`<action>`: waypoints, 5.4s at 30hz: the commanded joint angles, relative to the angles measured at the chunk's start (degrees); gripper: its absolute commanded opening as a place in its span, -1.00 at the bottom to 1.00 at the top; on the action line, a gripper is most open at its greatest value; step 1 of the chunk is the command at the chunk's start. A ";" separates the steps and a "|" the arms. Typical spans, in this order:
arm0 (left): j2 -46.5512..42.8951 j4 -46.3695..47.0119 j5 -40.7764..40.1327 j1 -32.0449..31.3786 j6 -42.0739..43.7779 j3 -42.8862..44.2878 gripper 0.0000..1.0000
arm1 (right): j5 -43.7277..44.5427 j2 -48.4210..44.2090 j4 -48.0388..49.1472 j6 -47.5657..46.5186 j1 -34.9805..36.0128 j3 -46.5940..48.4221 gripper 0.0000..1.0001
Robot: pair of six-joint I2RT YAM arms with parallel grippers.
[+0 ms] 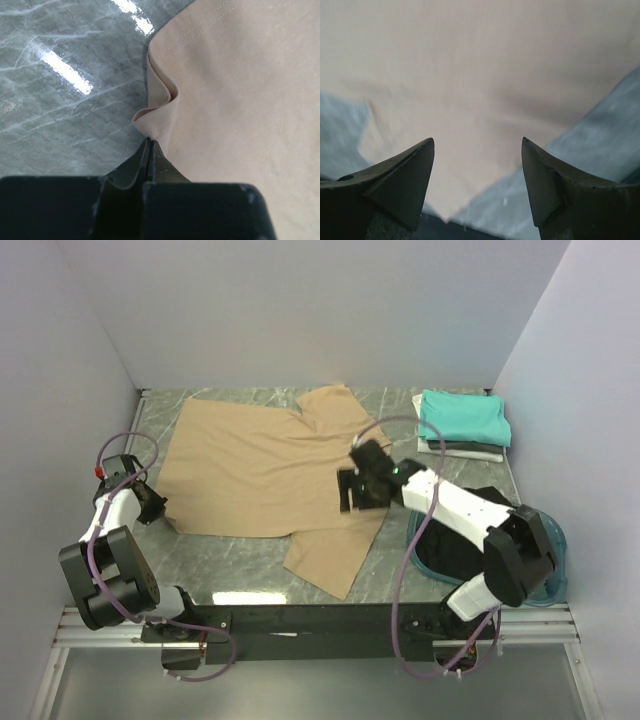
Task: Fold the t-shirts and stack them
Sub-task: Flatten the tshirt out, then fold the tshirt
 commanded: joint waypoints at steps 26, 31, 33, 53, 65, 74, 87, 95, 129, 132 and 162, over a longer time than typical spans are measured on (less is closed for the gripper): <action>0.84 0.71 -2.61 -2.52 0.05 0.03 -0.99 | -7.92 -7.29 2.21 17.76 31.41 -20.05 0.30; -0.39 0.62 -2.79 -3.05 0.14 -0.15 -0.99 | -3.88 -6.67 -0.25 19.26 33.00 -19.61 0.27; -0.30 0.45 -2.87 -3.22 0.05 -0.06 -0.99 | -1.77 -6.15 -0.79 20.31 33.36 -19.95 0.27; -1.88 0.18 -4.02 -3.84 -0.39 -0.24 -0.99 | 1.49 -1.49 4.06 23.22 34.59 -22.87 -0.65; -9.34 -4.90 -5.07 -3.75 -0.74 0.73 -0.99 | 1.58 -9.91 -7.90 24.27 36.52 -19.26 -1.00; -16.20 -9.13 -4.02 -3.84 -3.81 4.15 -0.99 | 0.00 -14.49 -15.37 24.80 36.61 -17.76 -1.00; -14.10 -8.44 0.72 -3.75 -4.52 4.42 -0.99 | 3.69 -12.30 -17.40 22.87 28.54 -11.08 -1.00; -7.17 -3.87 4.68 -3.75 -4.60 6.96 -0.99 | 4.12 -8.44 -11.51 9.43 10.87 -5.29 -1.00; 13.93 1.67 8.46 -3.66 -4.43 25.51 -0.99 | 13.71 27.16 -16.60 -11.85 -11.64 44.46 -1.00; 14.90 2.64 8.73 -3.67 -4.52 25.95 -0.99 | 13.88 28.83 -17.22 -12.64 -11.99 46.66 -1.00; 18.95 2.72 9.34 -9.63 -3.45 26.23 0.58 | 8.55 23.93 -14.16 -9.66 -12.43 34.91 0.08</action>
